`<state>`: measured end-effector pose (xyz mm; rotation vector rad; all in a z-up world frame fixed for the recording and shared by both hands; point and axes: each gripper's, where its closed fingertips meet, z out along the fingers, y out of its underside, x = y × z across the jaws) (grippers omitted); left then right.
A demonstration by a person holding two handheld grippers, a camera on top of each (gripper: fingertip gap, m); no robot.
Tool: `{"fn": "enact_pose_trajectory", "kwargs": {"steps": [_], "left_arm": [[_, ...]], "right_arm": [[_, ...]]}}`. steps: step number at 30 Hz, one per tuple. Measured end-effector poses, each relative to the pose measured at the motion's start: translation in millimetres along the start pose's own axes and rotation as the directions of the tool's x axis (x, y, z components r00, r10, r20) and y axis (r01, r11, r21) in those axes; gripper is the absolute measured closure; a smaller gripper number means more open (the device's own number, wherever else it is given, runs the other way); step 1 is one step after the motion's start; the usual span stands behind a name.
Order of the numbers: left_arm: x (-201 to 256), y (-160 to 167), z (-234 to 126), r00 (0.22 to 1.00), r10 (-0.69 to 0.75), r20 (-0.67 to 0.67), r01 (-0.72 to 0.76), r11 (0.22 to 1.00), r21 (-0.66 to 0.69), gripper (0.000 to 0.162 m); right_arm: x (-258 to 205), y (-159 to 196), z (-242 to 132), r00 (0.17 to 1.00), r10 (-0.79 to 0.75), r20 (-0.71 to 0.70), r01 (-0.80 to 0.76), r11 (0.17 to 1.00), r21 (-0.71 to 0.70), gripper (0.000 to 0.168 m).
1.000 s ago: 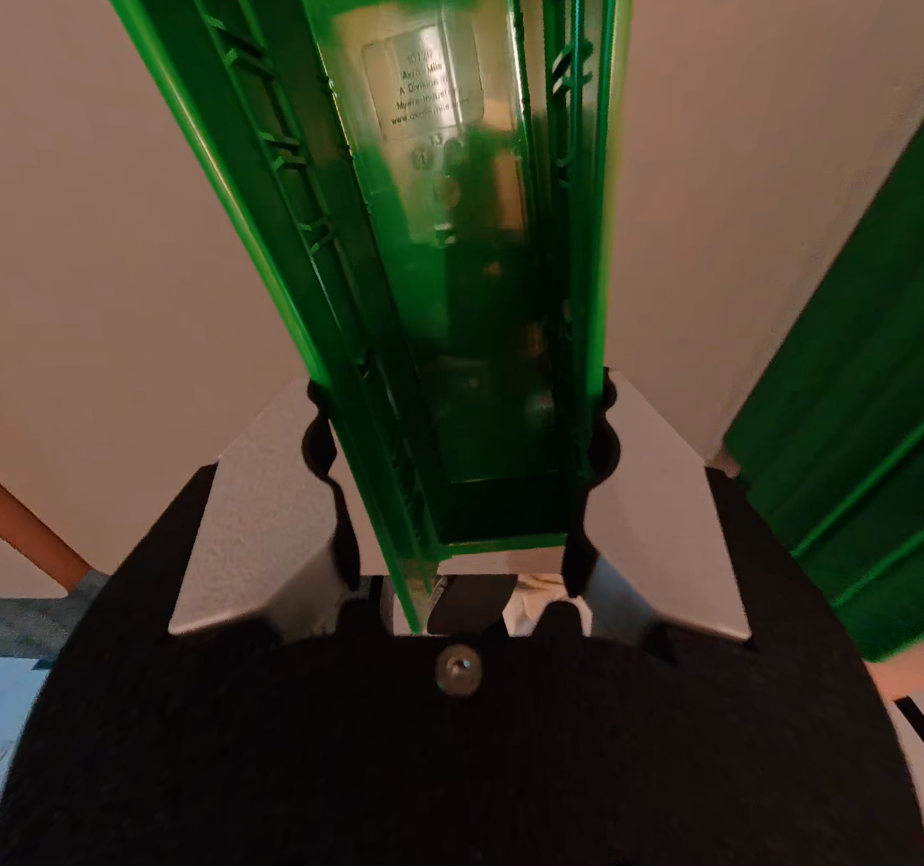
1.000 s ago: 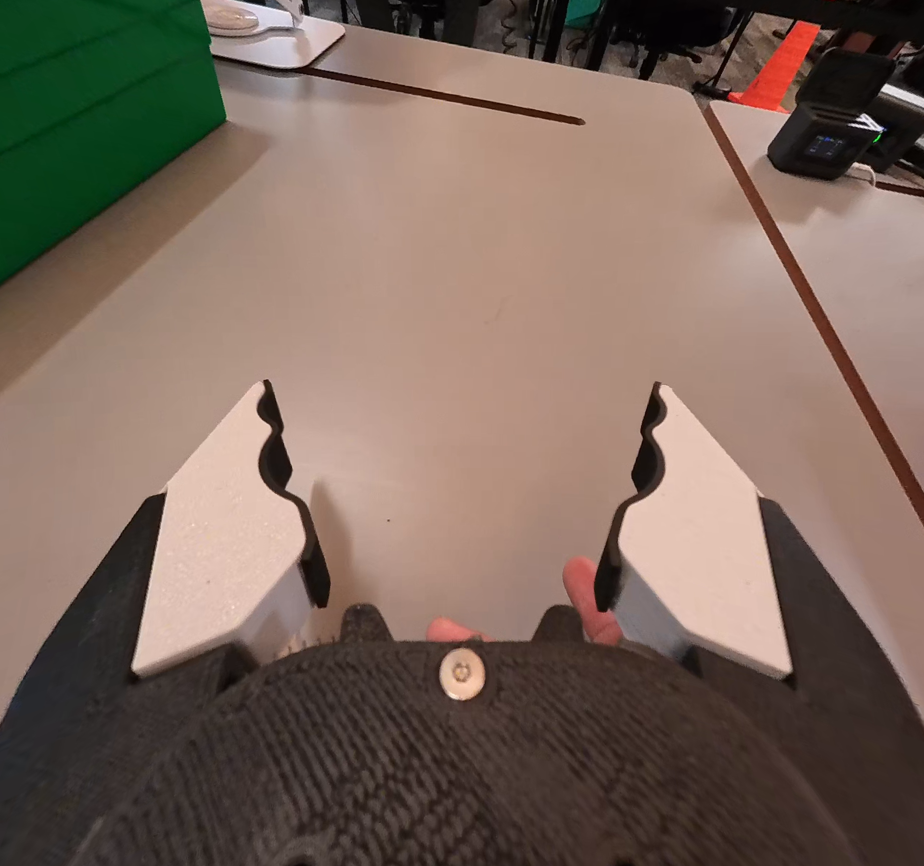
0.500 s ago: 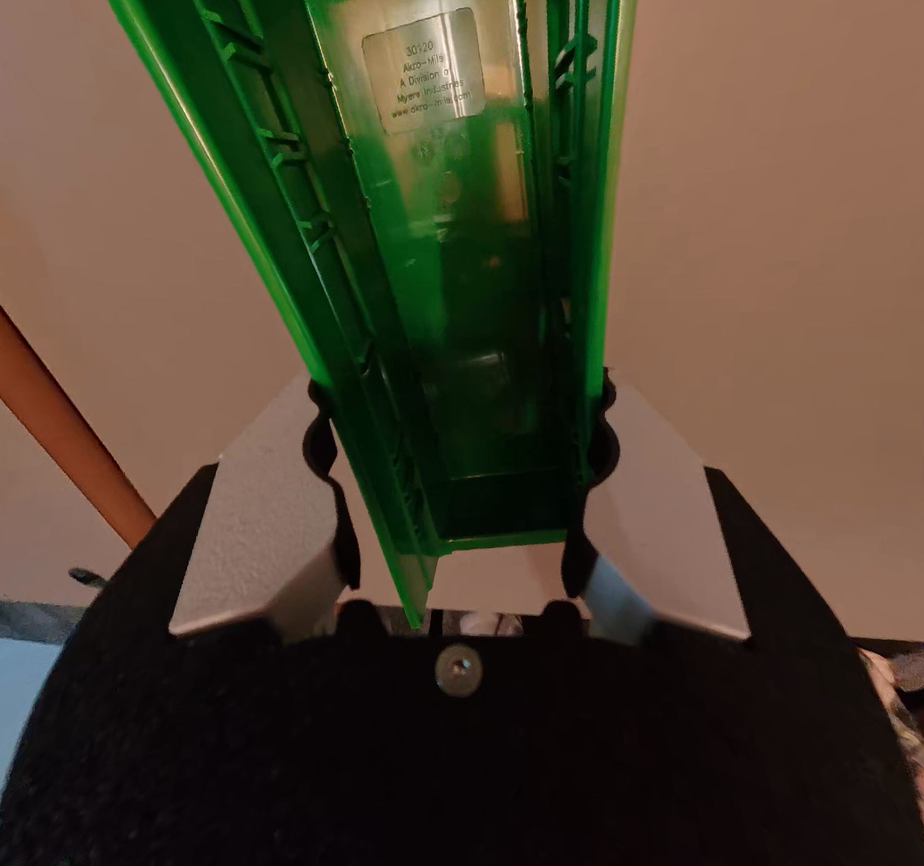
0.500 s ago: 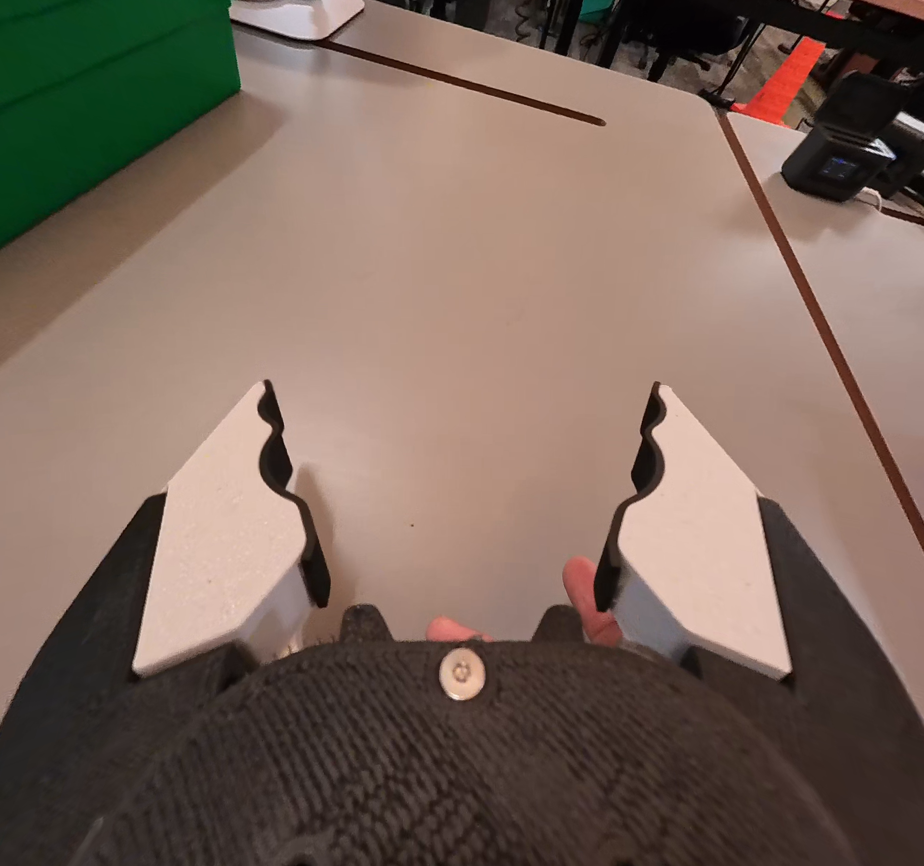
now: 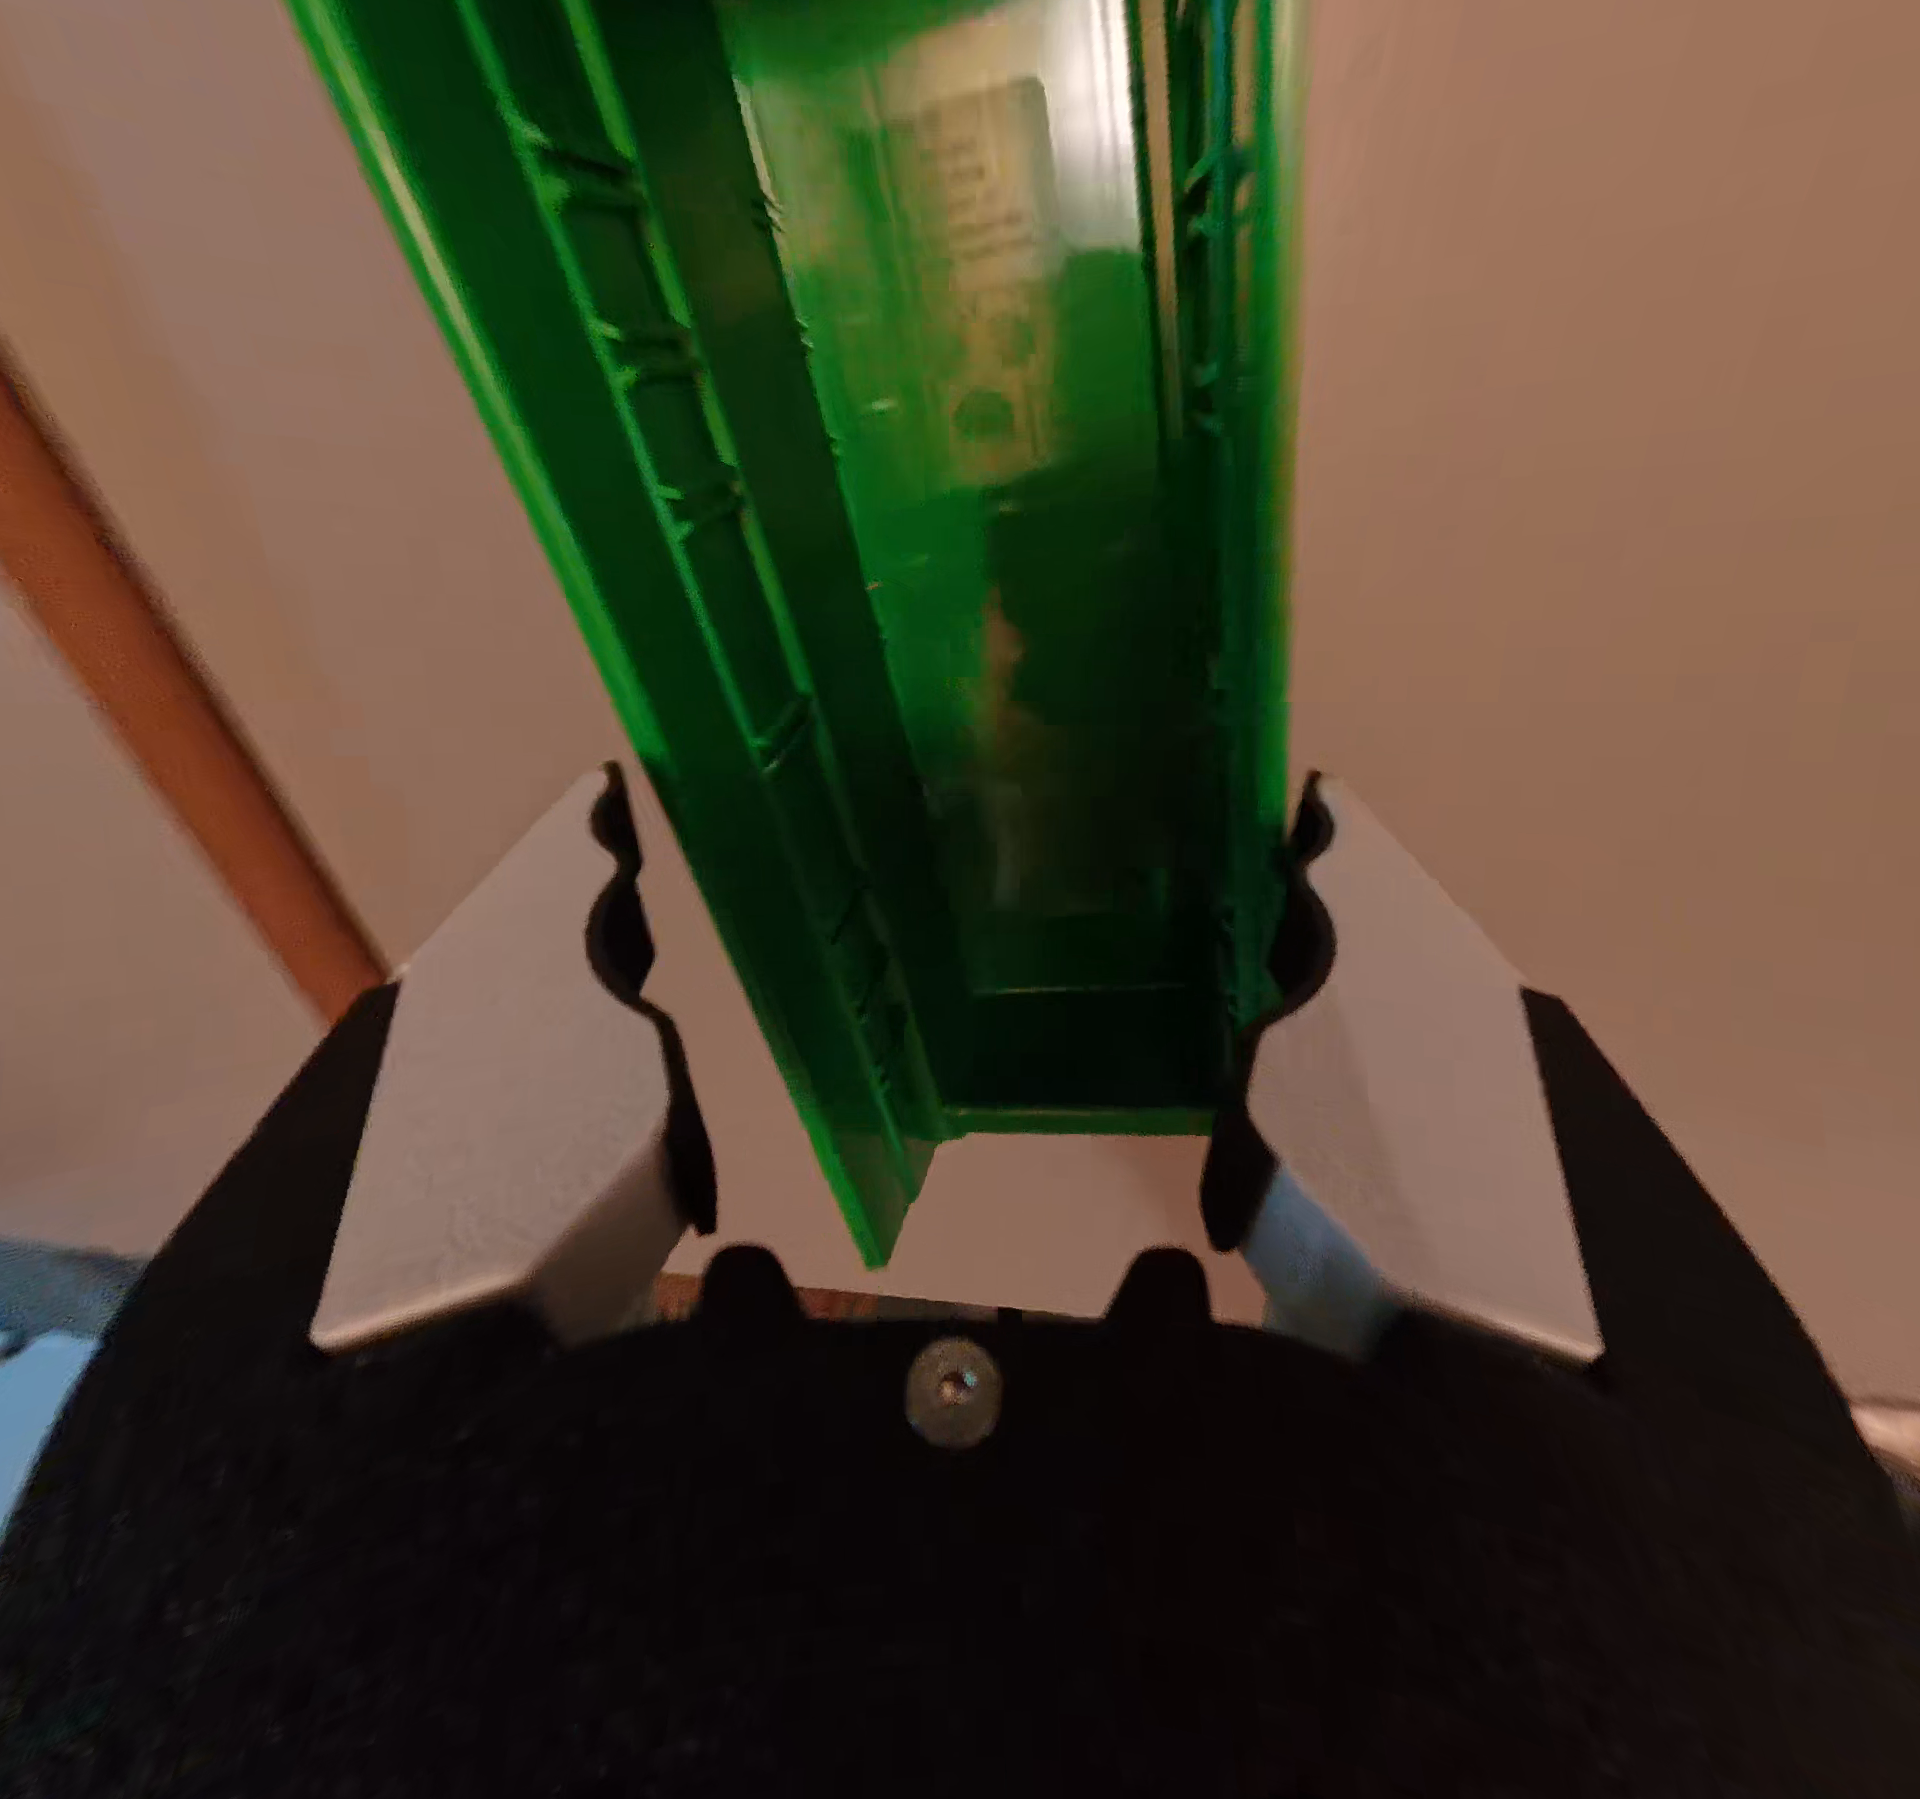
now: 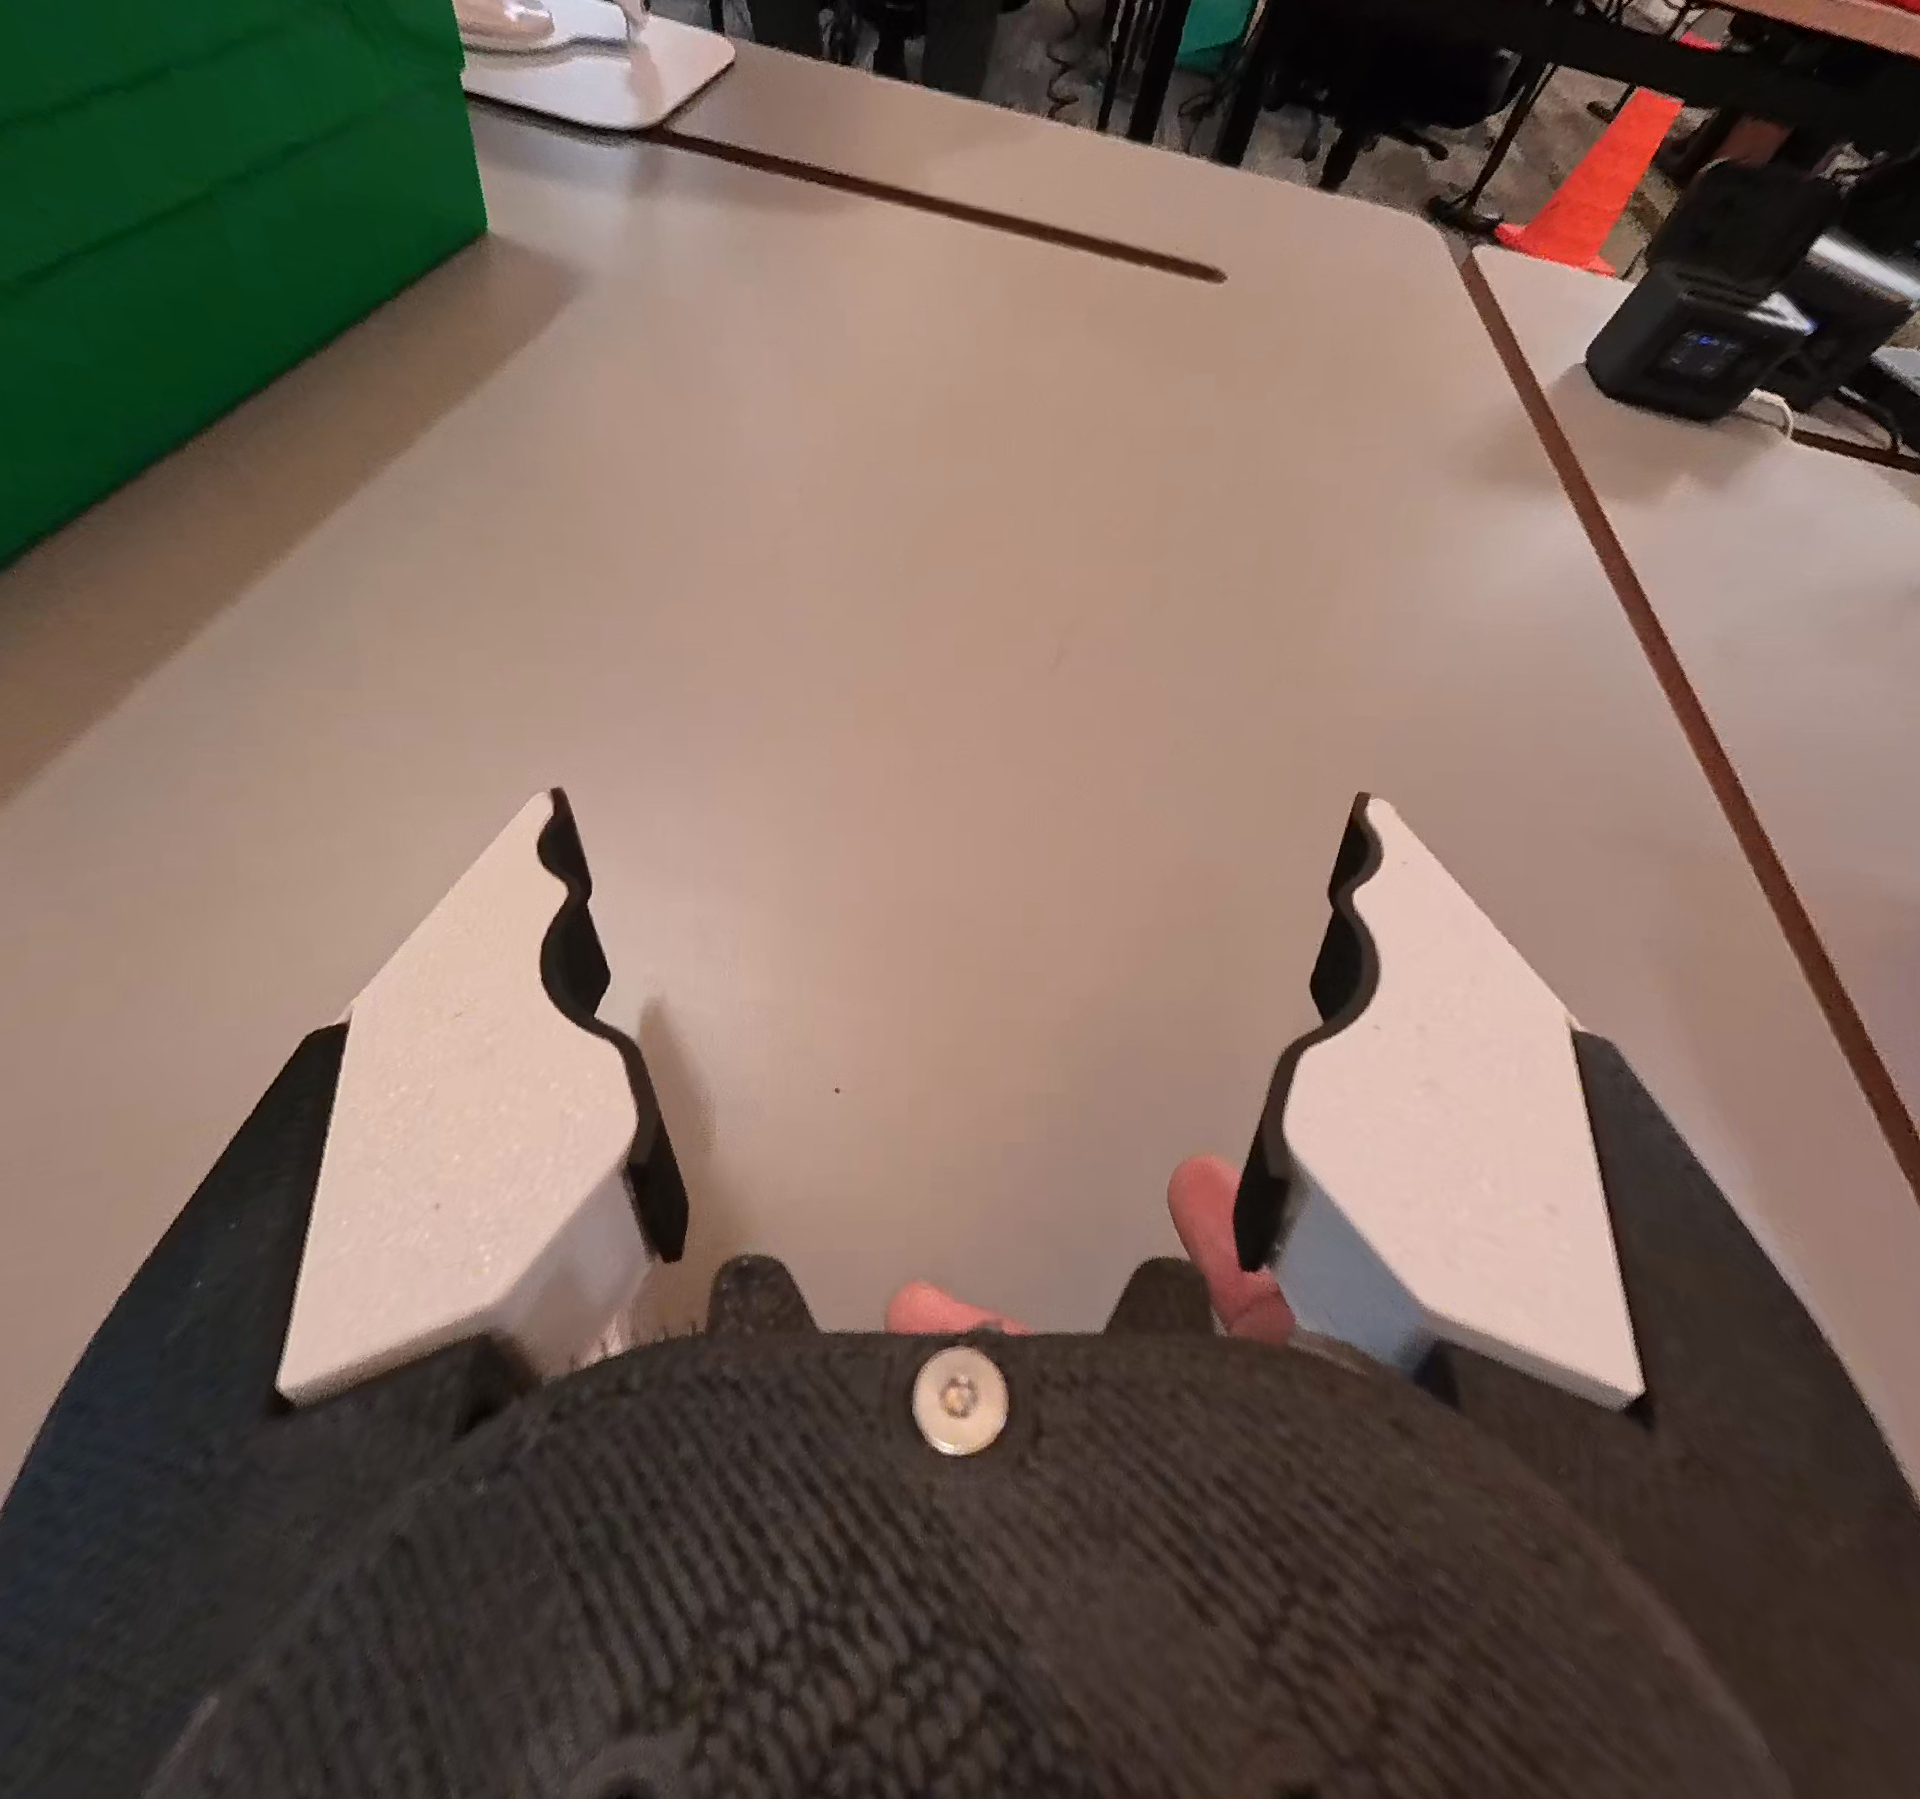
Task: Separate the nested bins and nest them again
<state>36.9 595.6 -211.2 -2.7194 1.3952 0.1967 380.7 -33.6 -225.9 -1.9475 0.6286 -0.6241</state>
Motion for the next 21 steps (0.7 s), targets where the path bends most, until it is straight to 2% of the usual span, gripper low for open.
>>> {"fn": "enact_pose_trajectory", "kwargs": {"steps": [2, 4, 8, 11, 13, 16, 17, 21], "left_arm": [[-6, -15, -26, 0.993, 0.004, 0.116, -0.011, 0.998, 0.057, 0.058], [14, -37, -59, 0.993, -0.005, 0.120, -0.013, 0.988, 0.157, 0.064], [130, -66, -118, 0.988, 0.058, -0.145, -0.015, 0.961, 0.276, 0.052], [229, -66, -146, 0.937, 0.109, -0.333, -0.017, 0.963, 0.268, 0.036], [288, -57, -159, 0.900, 0.127, -0.416, -0.030, 0.972, 0.232, 0.031], [351, -44, -165, 0.886, 0.146, -0.440, -0.067, 0.980, 0.190, 0.025], [363, -43, -163, 0.899, 0.153, -0.411, -0.081, 0.979, 0.186, 0.019], [389, -44, -152, 0.948, 0.158, -0.275, -0.110, 0.977, 0.181, 0.016]], "right_arm": [[1, -4, -2, 1.000, 0.011, 0.004, -0.011, 1.000, 0.013, 0.029], [0, -4, -2, 1.000, 0.015, 0.009, -0.015, 1.000, 0.017, 0.029], [-3, -5, -2, 1.000, 0.008, 0.021, -0.009, 1.000, 0.019, 0.029], [-6, -8, -4, 0.999, 0.025, 0.043, -0.026, 0.999, 0.032, 0.028], [-6, -10, -6, 0.998, 0.038, 0.054, -0.040, 0.998, 0.039, 0.028], [1, -12, -11, 0.997, 0.055, 0.049, -0.057, 0.997, 0.052, 0.028], [4, -14, -12, 0.997, 0.064, 0.046, -0.066, 0.996, 0.060, 0.028], [14, -16, -18, 0.994, 0.099, 0.040, -0.102, 0.992, 0.075, 0.028]]}}
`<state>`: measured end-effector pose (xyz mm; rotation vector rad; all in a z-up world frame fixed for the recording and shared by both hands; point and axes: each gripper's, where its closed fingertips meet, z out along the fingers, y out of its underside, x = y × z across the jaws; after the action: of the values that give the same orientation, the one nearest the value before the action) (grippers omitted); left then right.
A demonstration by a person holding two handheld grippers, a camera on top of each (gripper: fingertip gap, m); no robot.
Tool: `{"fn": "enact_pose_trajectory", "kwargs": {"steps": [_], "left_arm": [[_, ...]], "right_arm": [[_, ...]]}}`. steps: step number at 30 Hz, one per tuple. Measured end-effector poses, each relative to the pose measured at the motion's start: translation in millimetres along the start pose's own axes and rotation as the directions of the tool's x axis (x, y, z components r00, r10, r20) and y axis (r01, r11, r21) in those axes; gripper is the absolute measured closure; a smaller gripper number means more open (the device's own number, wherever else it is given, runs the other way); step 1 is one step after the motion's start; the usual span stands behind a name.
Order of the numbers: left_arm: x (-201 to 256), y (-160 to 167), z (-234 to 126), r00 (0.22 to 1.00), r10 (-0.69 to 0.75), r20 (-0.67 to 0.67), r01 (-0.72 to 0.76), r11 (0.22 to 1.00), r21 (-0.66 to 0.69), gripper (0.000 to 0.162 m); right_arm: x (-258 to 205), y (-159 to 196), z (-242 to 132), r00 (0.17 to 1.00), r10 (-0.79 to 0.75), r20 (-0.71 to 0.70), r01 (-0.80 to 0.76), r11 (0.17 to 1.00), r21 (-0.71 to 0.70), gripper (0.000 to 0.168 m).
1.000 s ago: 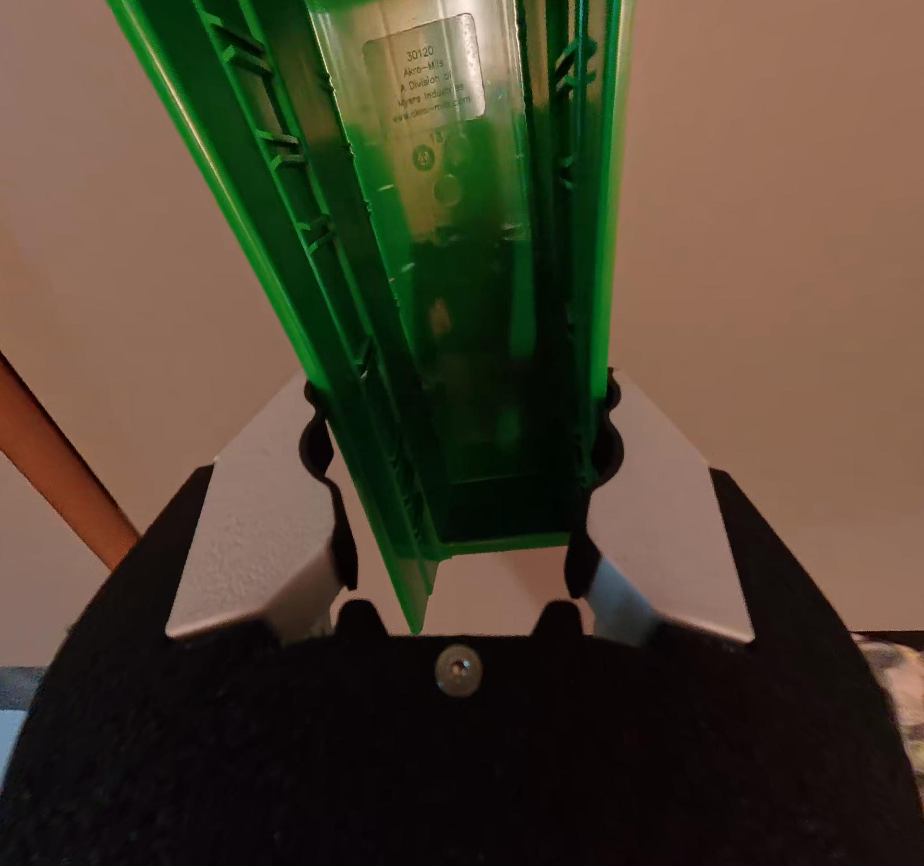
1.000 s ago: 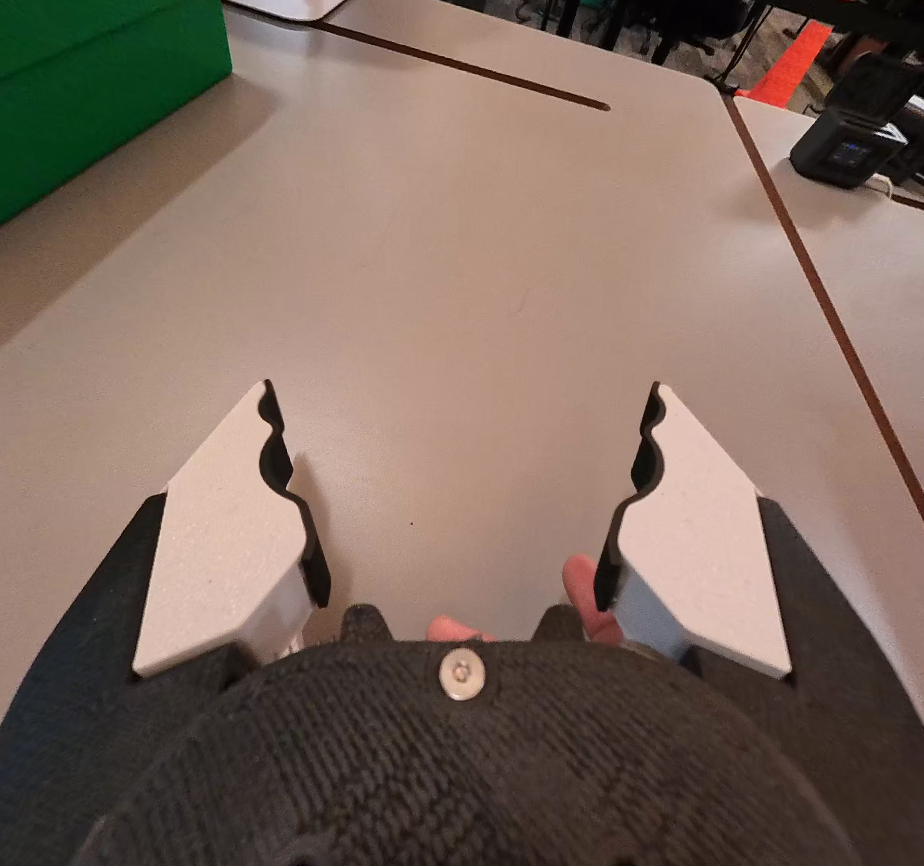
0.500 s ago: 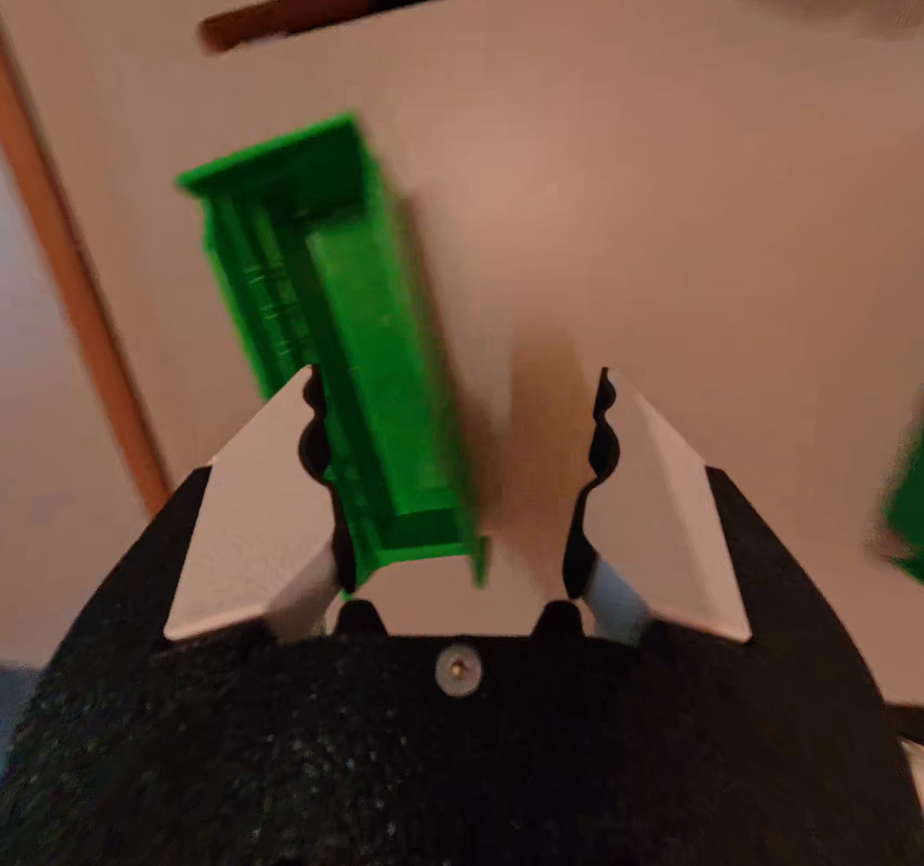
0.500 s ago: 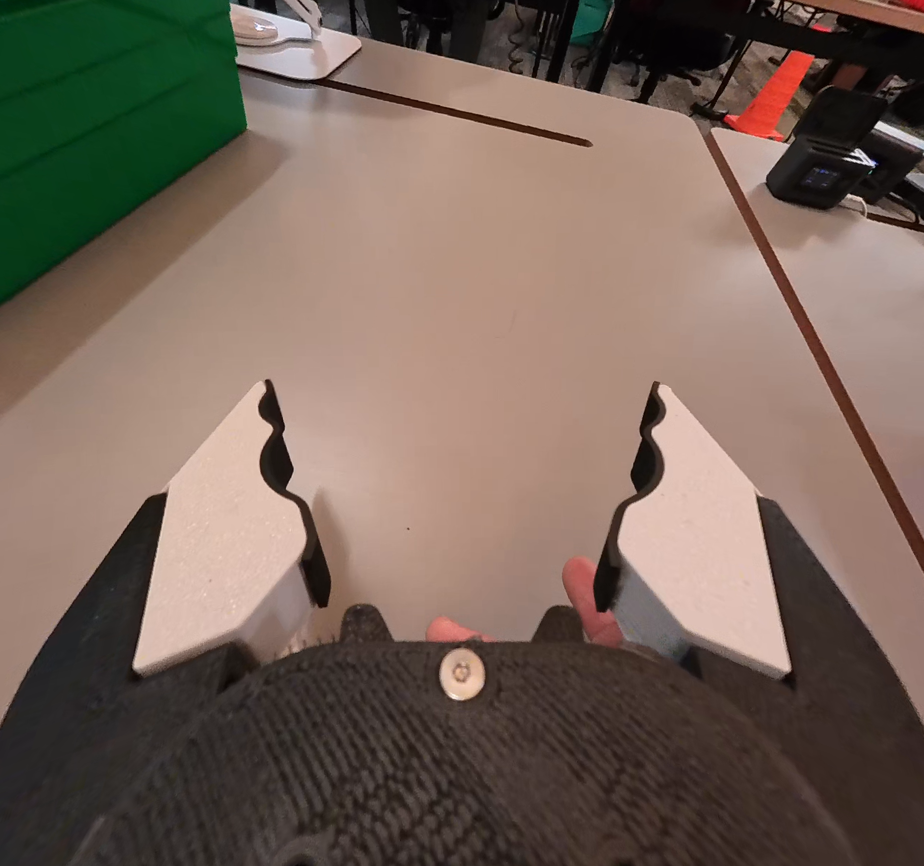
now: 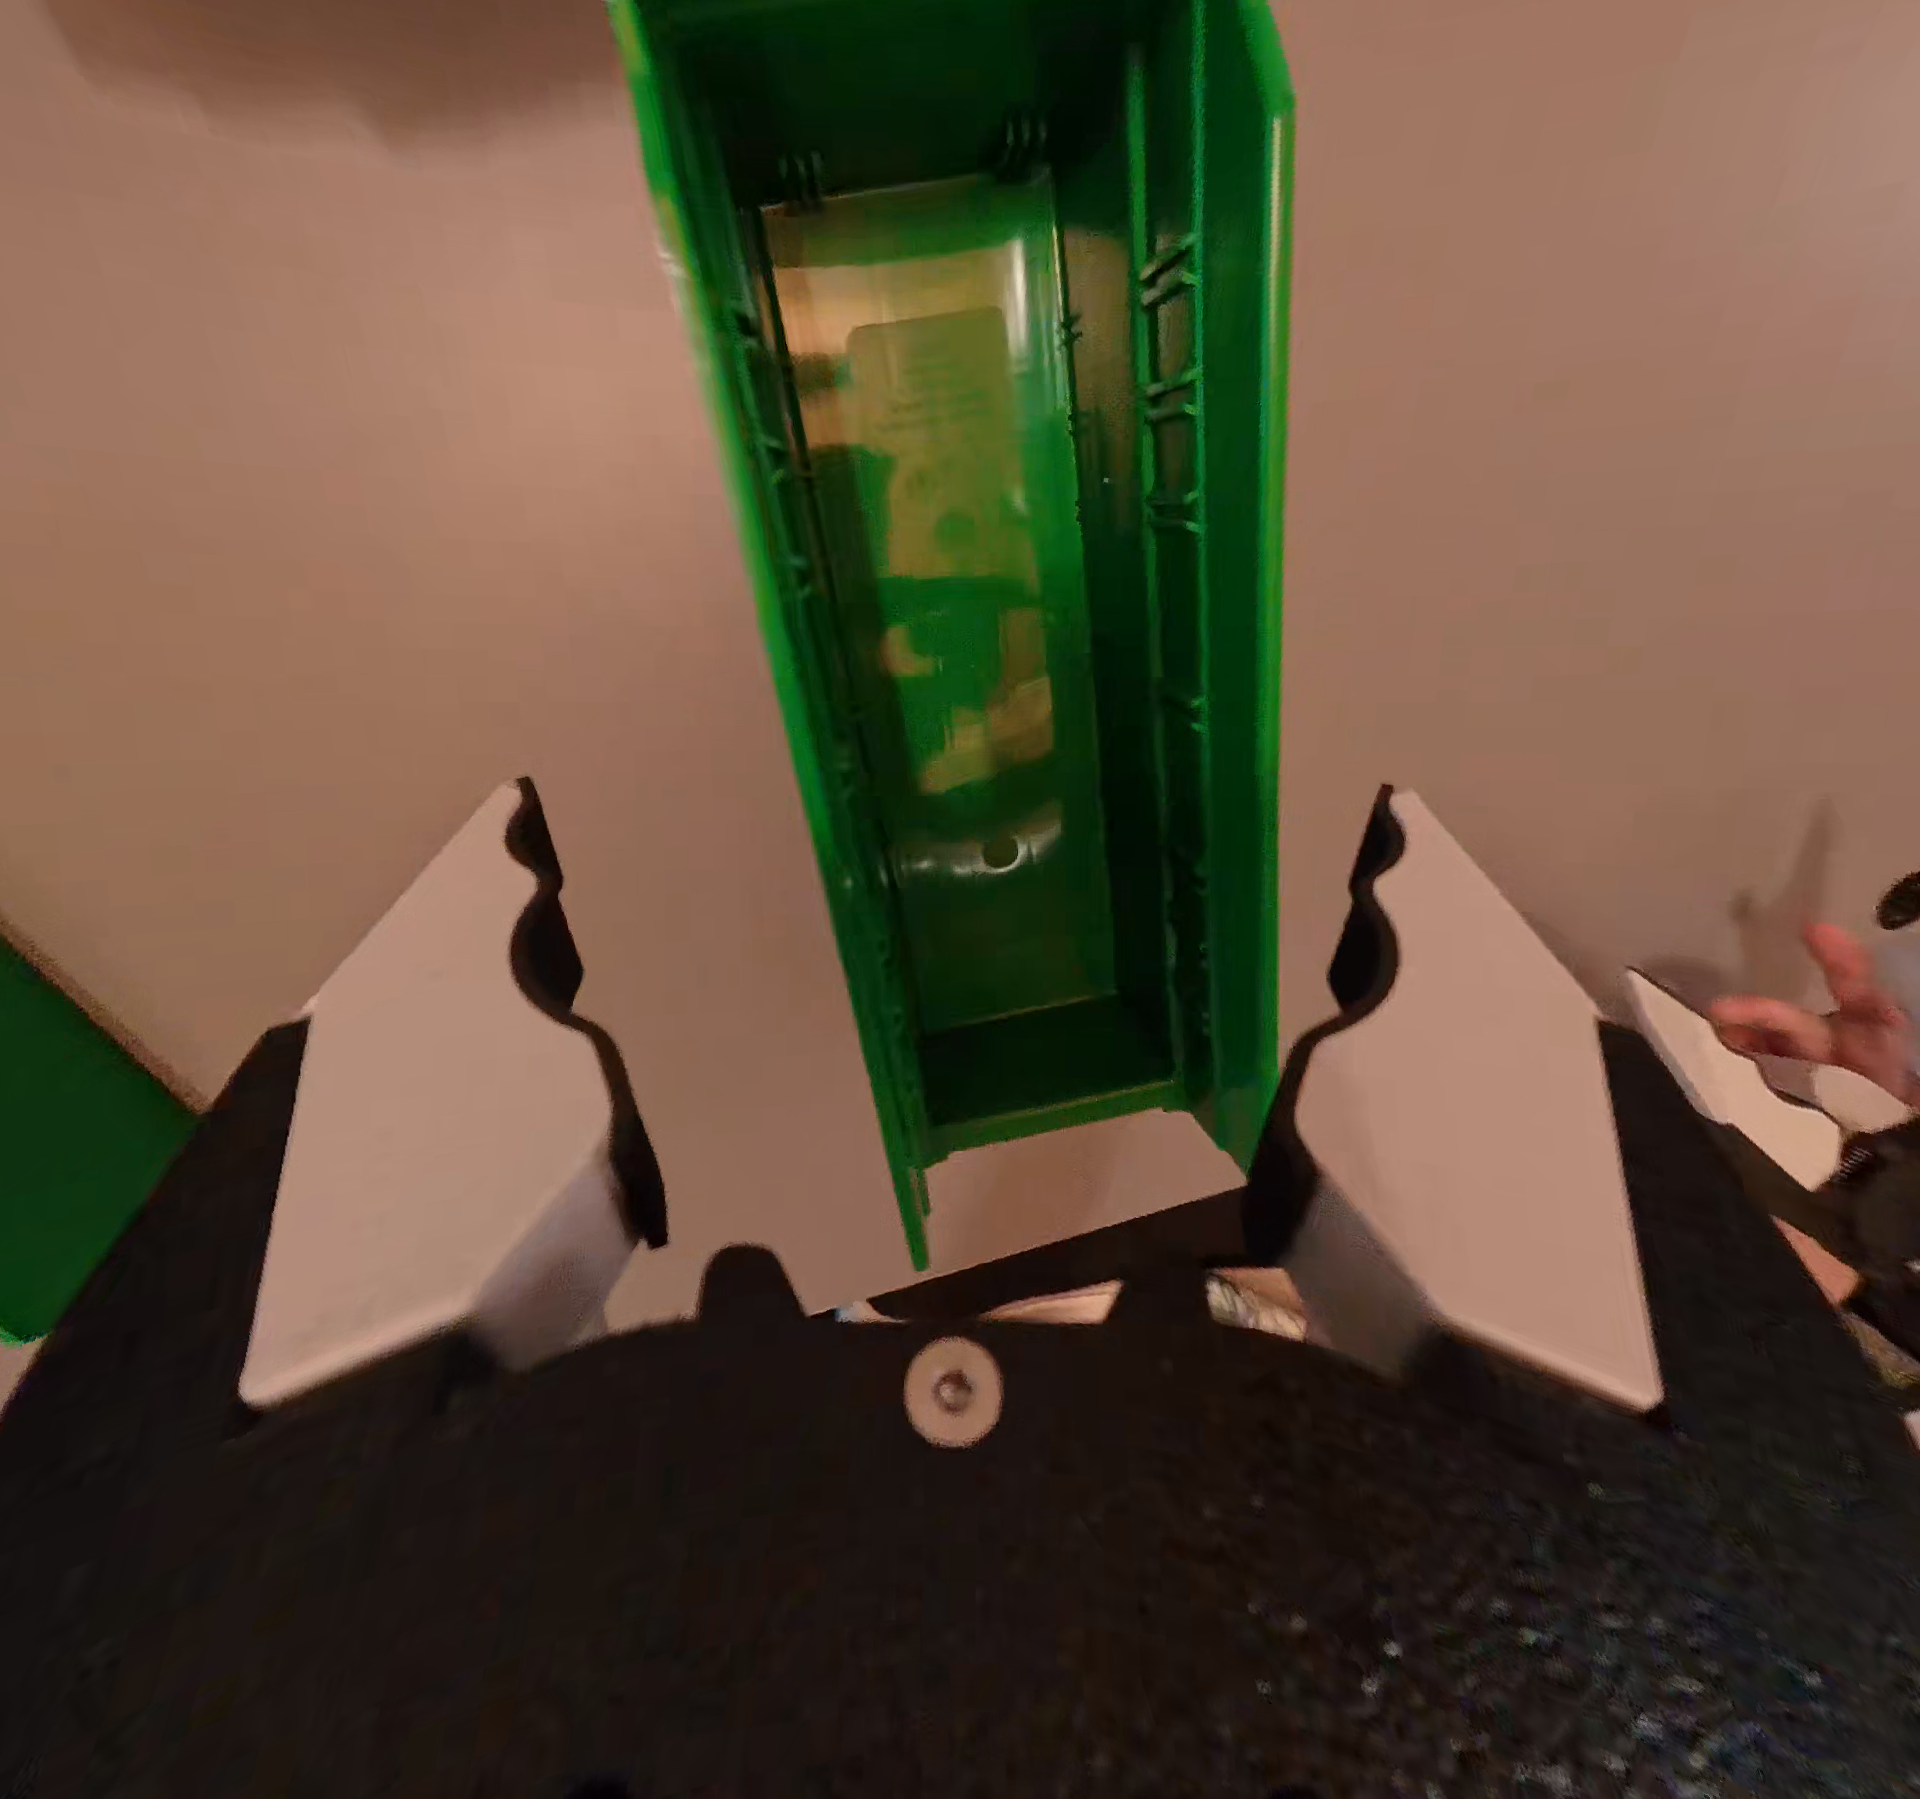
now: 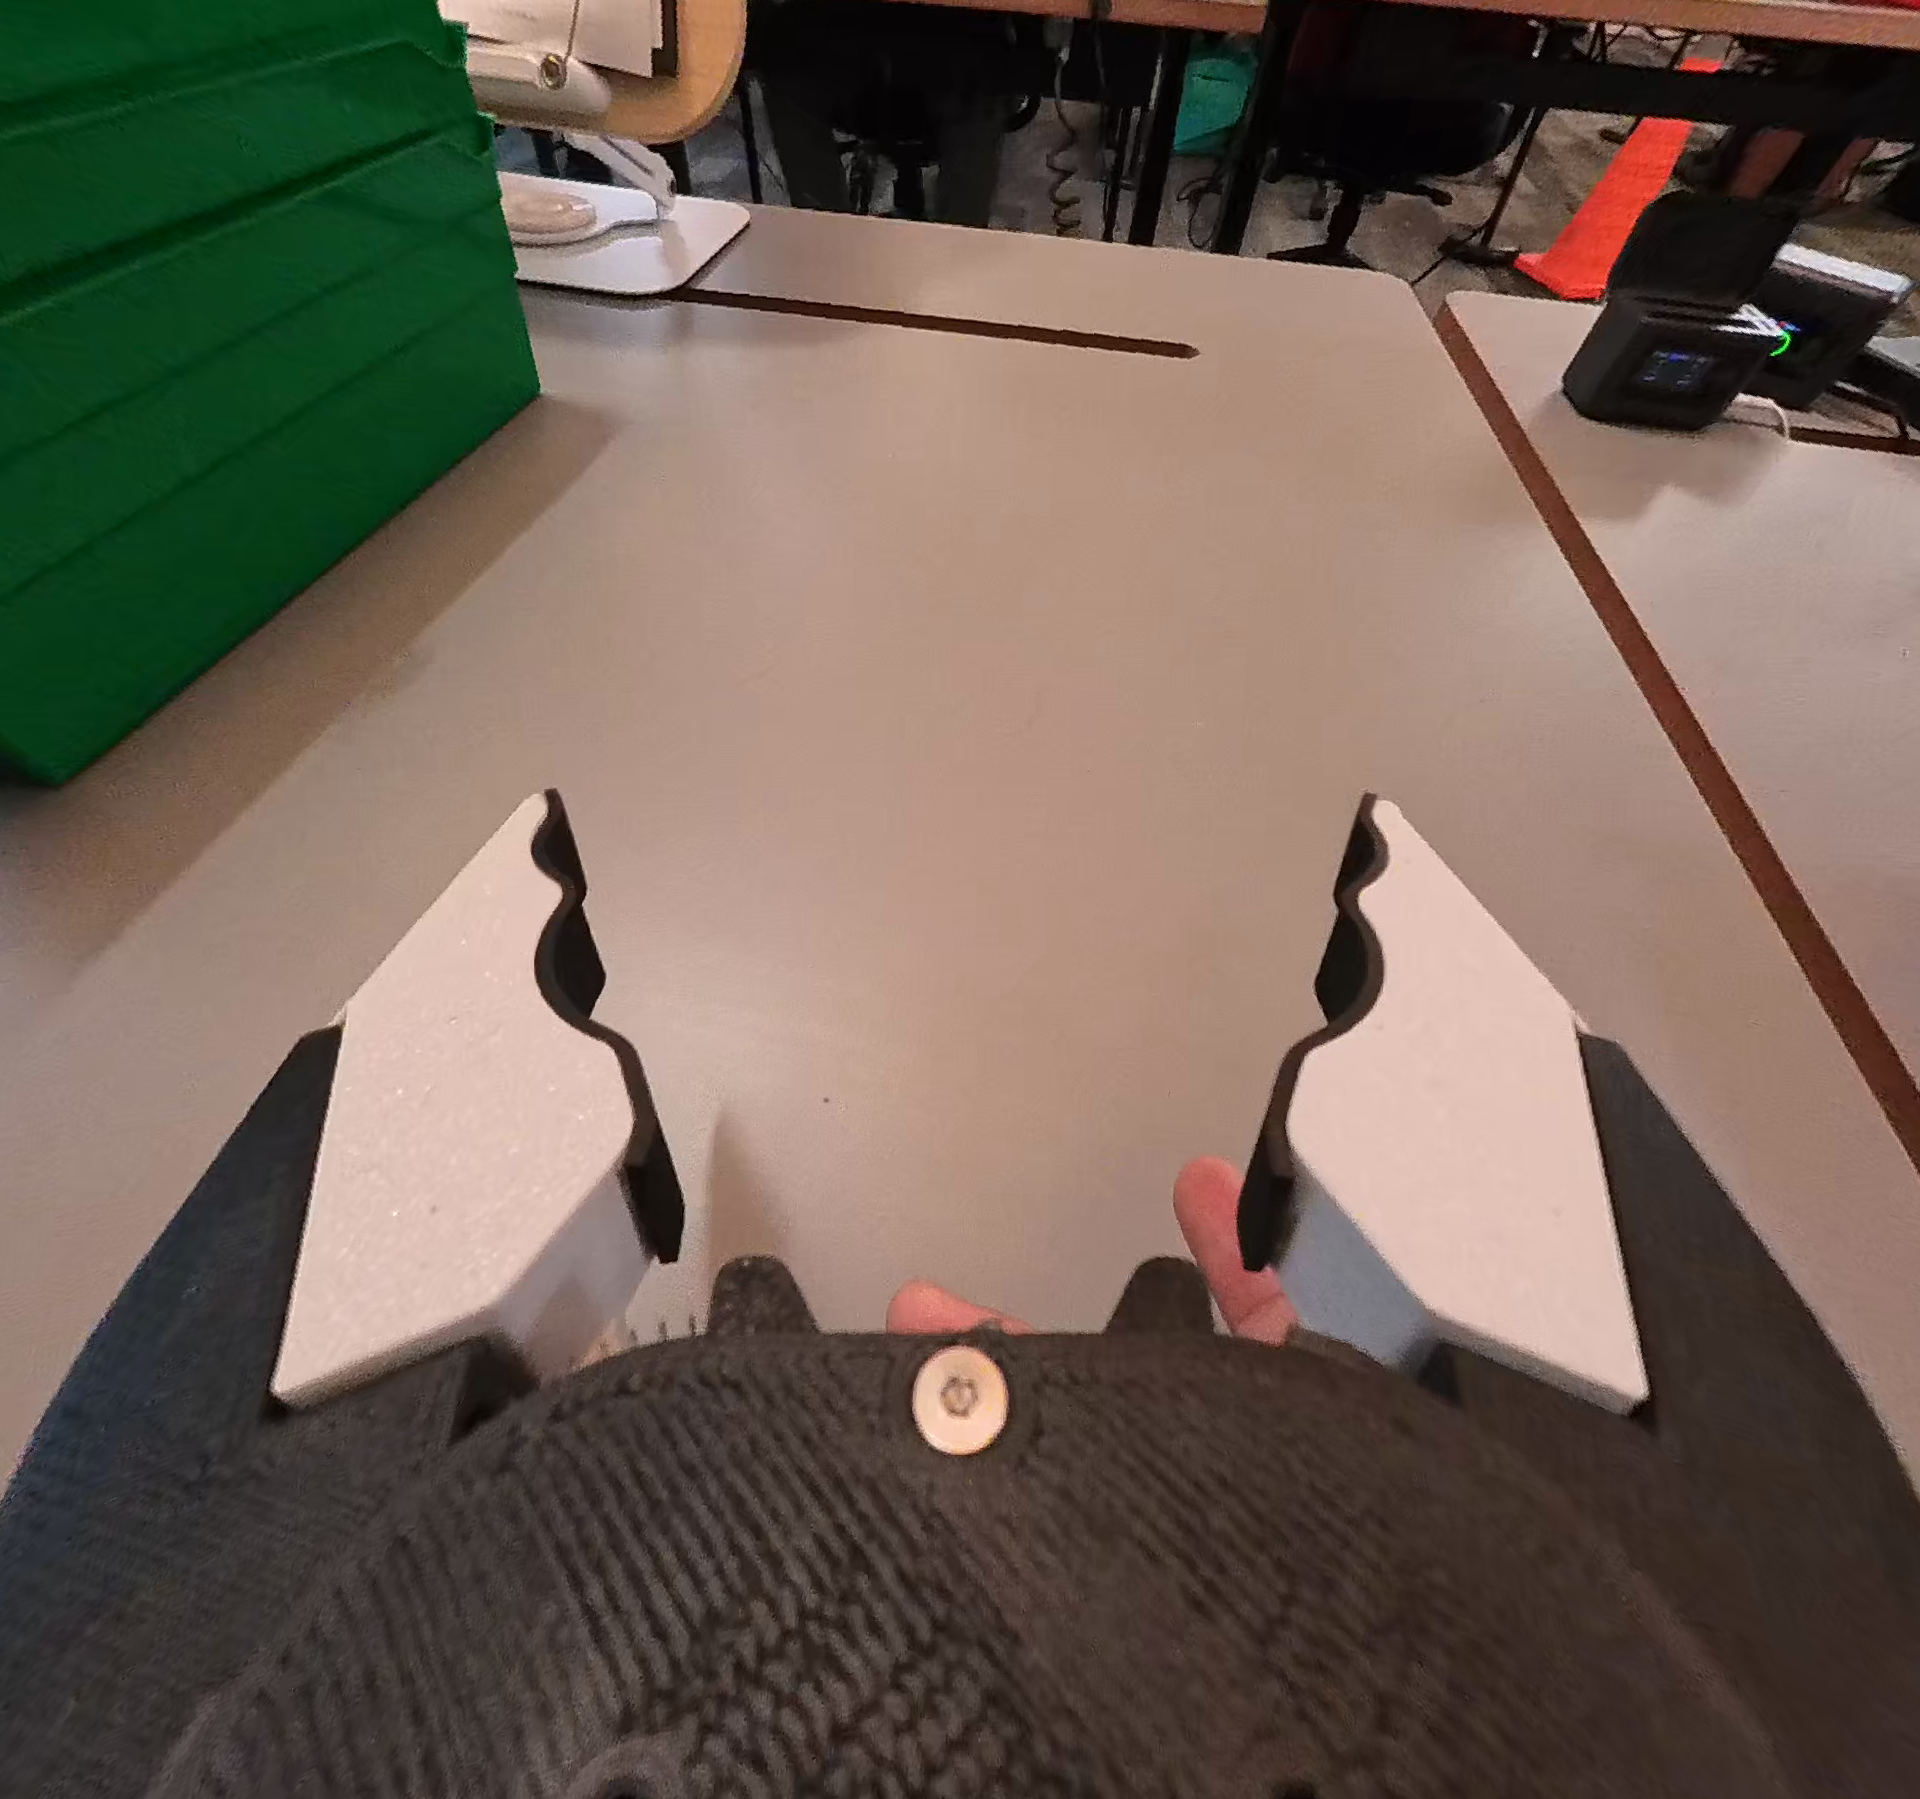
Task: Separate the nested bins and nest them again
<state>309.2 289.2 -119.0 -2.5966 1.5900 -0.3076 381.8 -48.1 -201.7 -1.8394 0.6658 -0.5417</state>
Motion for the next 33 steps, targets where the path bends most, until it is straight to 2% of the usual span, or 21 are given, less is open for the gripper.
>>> {"fn": "enact_pose_trajectory", "kwargs": {"steps": [6, 8, 13, 16, 22, 33], "left_arm": [[16, 8, 22, 0.995, 0.026, 0.095, -0.020, 0.998, -0.065, 0.015], [21, 10, 26, 0.994, 0.032, 0.102, -0.025, 0.997, -0.072, 0.010], [18, 17, 35, 0.985, 0.057, 0.162, -0.037, 0.992, -0.124, 0.010], [18, 20, 38, 0.988, 0.050, 0.146, -0.028, 0.989, -0.146, 0.033], [13, 23, 42, 0.989, 0.037, 0.145, -0.014, 0.987, -0.158, 0.037], [13, 27, 36, 0.986, 0.059, 0.155, -0.020, 0.971, -0.239, 0.062]], "right_arm": [[3, -3, -2, 1.000, 0.028, 0.003, -0.028, 0.999, 0.015, 0.028], [-2, -4, -2, 1.000, 0.019, 0.014, -0.020, 1.000, 0.016, 0.028], [-10, -5, 0, 1.000, -0.004, 0.029, 0.004, 1.000, 0.011, 0.027], [-8, -4, 0, 1.000, -0.002, 0.025, 0.001, 1.000, 0.010, 0.028], [-1, -2, -1, 1.000, 0.016, 0.014, -0.017, 1.000, 0.008, 0.028], [-2, 1, 2, 1.000, 0.011, 0.018, -0.010, 1.000, -0.004, 0.028]]}}
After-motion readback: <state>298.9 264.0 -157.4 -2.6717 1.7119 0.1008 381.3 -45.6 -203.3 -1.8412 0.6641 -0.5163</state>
